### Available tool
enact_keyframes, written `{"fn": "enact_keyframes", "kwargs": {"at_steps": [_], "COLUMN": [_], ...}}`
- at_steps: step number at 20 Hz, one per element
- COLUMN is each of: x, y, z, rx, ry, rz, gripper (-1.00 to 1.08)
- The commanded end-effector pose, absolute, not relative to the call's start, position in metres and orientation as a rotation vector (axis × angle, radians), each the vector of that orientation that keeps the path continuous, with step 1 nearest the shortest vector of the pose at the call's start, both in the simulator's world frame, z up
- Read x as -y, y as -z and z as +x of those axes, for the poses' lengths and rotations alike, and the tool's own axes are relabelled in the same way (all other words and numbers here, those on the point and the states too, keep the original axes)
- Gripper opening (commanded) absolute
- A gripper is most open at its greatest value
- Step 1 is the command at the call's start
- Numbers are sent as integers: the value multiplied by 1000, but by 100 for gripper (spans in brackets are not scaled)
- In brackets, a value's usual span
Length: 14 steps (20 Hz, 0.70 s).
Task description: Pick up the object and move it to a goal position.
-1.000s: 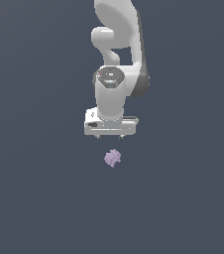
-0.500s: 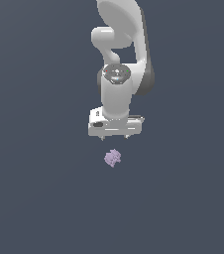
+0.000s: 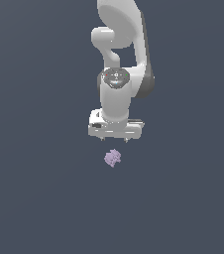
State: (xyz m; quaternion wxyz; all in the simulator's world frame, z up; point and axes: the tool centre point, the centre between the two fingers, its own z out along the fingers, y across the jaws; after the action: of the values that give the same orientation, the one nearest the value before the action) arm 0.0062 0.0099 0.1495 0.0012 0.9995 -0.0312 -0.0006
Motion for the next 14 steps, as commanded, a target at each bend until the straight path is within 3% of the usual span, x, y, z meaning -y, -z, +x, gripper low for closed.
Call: {"fn": "enact_keyframes", "kwargs": {"at_steps": [1, 14], "x": [-10, -7], "y": [-146, -124], "z": [8, 21], "rx": [178, 741], "ry": [3, 6], "rz": [3136, 3057], "gripper": [100, 100]}}
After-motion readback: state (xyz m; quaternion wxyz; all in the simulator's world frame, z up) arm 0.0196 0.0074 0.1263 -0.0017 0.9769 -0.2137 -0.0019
